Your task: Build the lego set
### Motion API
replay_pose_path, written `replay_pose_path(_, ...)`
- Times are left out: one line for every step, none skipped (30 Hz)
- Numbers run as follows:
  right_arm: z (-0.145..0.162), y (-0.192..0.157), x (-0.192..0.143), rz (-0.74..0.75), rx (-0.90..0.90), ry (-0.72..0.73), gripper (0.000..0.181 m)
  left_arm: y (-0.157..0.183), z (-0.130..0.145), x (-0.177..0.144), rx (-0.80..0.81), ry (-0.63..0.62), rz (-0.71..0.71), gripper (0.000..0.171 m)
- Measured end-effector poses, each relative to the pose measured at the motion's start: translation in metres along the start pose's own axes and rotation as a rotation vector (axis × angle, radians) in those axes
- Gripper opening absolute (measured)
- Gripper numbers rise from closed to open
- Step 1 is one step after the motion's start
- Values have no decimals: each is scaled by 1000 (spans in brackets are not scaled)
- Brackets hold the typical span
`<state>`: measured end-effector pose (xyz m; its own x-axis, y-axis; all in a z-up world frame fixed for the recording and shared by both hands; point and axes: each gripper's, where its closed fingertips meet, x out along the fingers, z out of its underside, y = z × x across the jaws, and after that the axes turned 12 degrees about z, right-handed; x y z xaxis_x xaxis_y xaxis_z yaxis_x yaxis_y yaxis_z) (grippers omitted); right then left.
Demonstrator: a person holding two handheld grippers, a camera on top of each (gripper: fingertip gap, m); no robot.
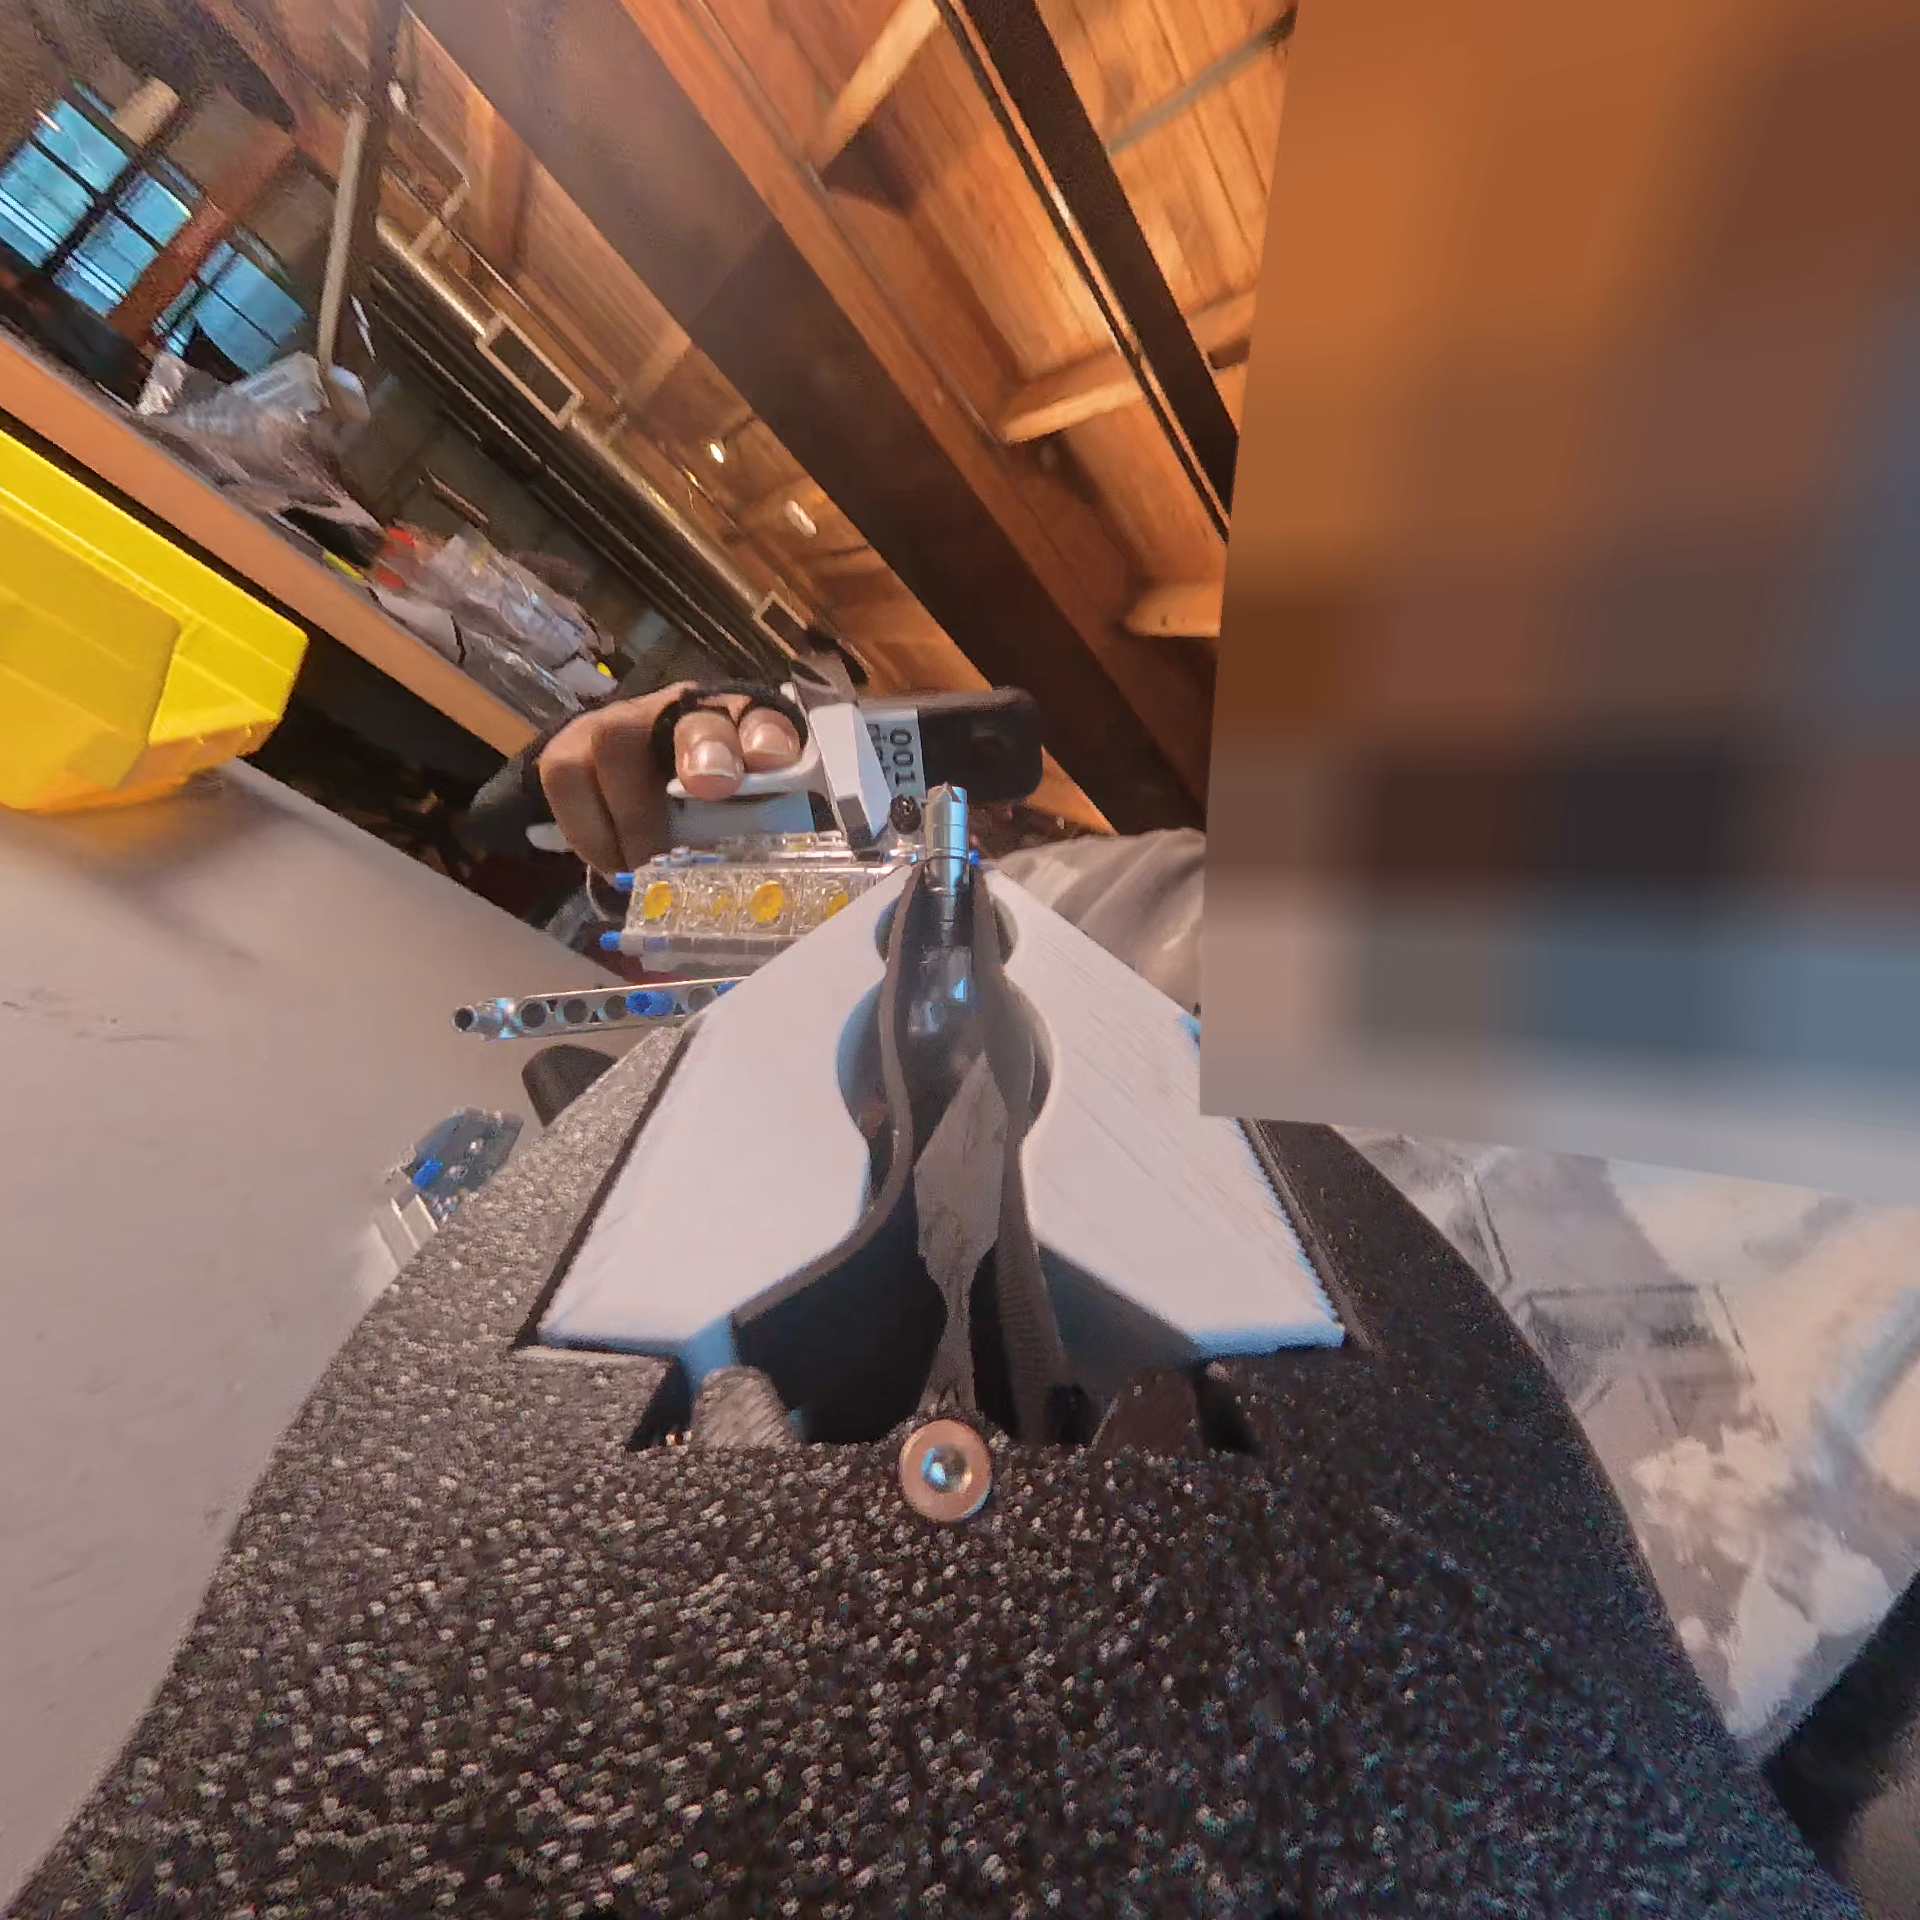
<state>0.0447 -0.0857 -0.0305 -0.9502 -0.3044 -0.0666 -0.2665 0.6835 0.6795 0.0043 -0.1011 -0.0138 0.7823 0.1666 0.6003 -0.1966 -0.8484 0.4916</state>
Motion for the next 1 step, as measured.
replay_pose_path(0,2,-2,19,5,4,24,1,-6,1,-1,45,-4,4)
